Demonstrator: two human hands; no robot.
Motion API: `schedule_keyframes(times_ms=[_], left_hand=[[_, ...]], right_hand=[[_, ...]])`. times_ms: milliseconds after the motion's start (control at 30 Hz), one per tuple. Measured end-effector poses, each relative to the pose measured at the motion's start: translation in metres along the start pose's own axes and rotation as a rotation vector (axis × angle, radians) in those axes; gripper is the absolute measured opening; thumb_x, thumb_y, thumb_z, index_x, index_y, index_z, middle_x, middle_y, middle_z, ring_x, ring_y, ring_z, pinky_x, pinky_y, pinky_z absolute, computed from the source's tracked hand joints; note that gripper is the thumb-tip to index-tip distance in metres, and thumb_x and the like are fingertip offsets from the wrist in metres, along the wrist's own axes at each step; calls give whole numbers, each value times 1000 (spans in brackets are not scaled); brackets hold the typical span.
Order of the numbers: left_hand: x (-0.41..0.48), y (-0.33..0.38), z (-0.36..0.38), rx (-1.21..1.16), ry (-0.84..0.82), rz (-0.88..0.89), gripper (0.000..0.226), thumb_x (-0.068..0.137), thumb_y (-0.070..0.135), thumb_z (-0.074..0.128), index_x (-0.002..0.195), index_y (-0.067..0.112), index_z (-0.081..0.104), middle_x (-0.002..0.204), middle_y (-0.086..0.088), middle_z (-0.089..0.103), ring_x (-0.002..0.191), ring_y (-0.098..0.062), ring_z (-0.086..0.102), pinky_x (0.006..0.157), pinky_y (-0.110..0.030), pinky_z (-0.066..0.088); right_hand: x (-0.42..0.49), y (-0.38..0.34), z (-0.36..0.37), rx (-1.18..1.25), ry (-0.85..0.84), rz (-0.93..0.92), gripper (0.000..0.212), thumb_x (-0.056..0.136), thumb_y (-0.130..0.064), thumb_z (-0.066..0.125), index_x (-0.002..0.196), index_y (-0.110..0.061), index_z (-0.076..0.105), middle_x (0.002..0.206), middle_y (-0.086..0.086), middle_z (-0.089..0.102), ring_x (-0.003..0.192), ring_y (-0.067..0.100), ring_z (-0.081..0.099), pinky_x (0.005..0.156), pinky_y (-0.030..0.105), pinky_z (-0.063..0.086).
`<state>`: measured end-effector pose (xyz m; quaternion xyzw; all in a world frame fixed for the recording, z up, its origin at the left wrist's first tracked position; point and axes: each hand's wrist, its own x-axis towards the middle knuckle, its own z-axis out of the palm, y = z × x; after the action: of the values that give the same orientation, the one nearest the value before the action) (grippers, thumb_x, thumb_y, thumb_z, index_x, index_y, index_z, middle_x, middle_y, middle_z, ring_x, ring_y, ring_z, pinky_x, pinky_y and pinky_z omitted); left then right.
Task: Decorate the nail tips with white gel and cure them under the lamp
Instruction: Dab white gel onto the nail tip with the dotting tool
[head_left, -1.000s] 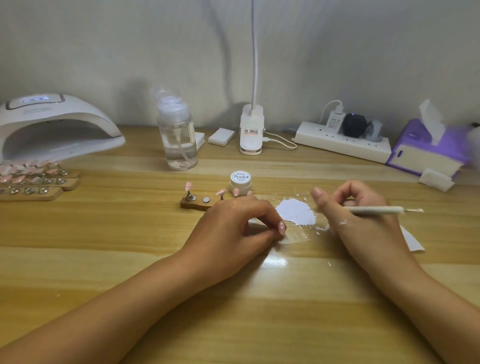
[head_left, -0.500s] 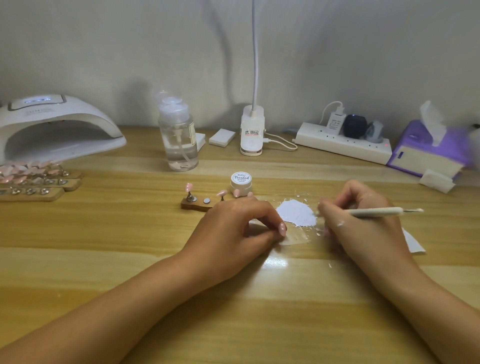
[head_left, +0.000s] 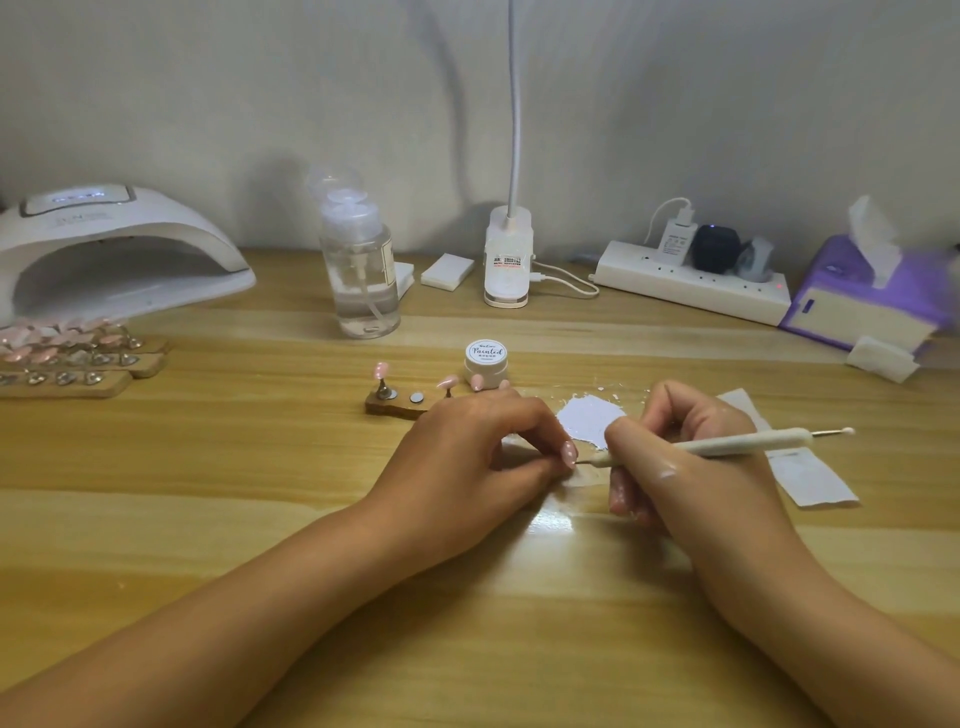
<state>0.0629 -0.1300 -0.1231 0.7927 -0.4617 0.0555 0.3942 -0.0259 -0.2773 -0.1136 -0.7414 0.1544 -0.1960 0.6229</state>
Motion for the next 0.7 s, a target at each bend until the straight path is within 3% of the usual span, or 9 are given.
schedule_keyframes(times_ms=[200, 433, 567, 700], left_hand=[[0, 0, 0, -31, -12, -23, 6, 84, 18, 75, 84, 24, 74, 67, 28, 58, 63, 18, 50, 74, -11, 30], [1, 2, 1, -44, -18, -43, 6, 85, 20, 75, 83, 26, 73, 67, 30, 58, 64, 19, 49, 104, -47, 34], [0, 1, 1, -53, -14, -38, 5, 85, 20, 75, 83, 25, 73, 70, 27, 60, 64, 20, 49, 88, -37, 36], [0, 1, 1, -33, -16, -48, 7, 85, 22, 75, 83, 28, 73, 68, 31, 58, 65, 19, 49, 94, -38, 32]], right_hand=[[1, 3, -1, -33, 4, 11, 13, 62, -22, 57, 55, -21, 47, 44, 10, 59, 38, 13, 47, 40, 20, 37], [2, 3, -1, -12, -8, -15, 22, 71, -15, 62, 56, -19, 47, 44, 11, 59, 37, 13, 46, 39, 20, 37], [2, 3, -2, 16, 6, -35, 35, 79, 1, 59, 54, -19, 45, 41, 10, 56, 35, 12, 43, 38, 16, 34], [1, 3, -1, -1, -5, -38, 28, 76, -9, 63, 56, -19, 47, 43, 11, 57, 37, 13, 46, 39, 20, 37]])
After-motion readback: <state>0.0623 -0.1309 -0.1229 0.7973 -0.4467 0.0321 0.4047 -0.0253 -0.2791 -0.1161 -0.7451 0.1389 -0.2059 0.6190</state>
